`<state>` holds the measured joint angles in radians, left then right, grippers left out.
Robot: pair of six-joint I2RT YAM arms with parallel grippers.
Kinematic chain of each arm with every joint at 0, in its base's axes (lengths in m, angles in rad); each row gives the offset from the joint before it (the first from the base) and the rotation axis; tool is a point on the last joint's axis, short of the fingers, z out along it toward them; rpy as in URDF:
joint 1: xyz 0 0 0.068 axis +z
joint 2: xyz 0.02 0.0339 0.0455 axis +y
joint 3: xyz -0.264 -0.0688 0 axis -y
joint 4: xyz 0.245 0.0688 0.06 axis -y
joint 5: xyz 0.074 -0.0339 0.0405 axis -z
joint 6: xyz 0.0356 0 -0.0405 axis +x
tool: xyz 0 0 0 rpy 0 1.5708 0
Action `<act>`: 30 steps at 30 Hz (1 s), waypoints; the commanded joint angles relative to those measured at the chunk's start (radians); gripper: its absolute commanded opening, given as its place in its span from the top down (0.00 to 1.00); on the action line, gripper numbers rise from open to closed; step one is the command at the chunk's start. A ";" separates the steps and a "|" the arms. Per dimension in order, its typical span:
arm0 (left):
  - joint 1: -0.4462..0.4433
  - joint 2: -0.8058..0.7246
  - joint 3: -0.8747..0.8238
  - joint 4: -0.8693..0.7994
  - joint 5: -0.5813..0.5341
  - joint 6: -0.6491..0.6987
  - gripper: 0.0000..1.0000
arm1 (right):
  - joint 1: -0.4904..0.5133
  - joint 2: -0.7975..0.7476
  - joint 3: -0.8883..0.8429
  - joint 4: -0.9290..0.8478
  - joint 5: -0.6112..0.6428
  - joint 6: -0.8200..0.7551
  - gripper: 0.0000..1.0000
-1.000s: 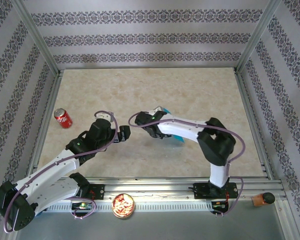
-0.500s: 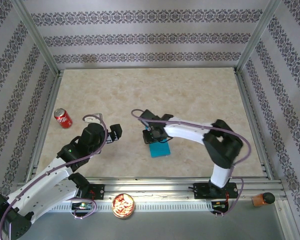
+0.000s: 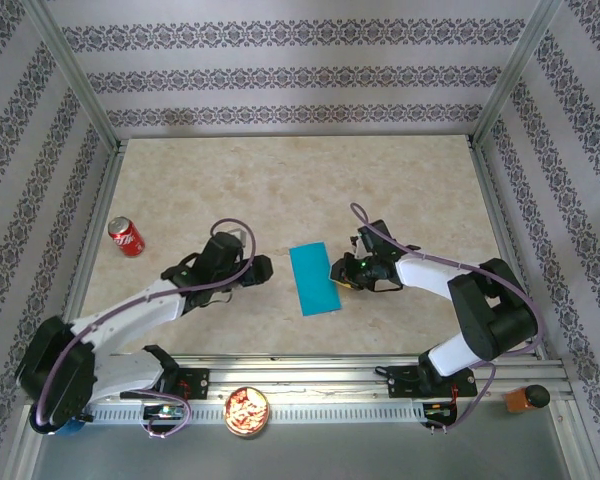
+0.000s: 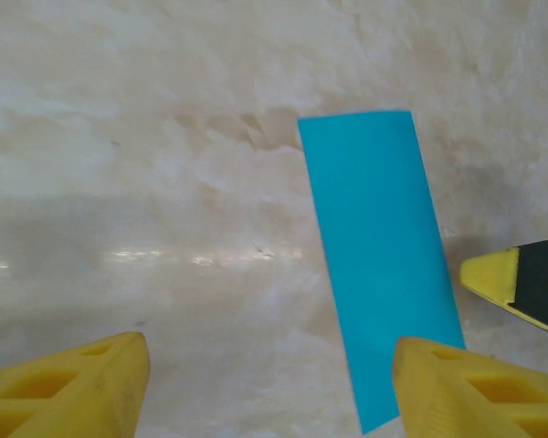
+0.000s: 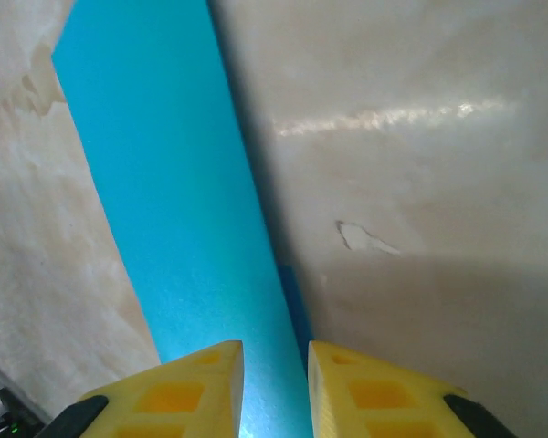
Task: Fold a paper plane with a square sheet of paper (pick it up from the middle)
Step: Third fold the triangle at the center of the table.
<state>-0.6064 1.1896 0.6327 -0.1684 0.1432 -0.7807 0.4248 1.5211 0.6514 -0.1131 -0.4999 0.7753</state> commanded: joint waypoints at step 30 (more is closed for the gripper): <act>0.011 0.466 0.159 0.320 0.352 -0.177 0.49 | -0.021 0.194 -0.190 0.451 -0.105 0.227 0.87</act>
<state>-0.6064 1.6356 0.7612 0.1028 0.4725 -0.9333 0.3897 1.6562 0.4999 0.3649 -0.6682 0.9680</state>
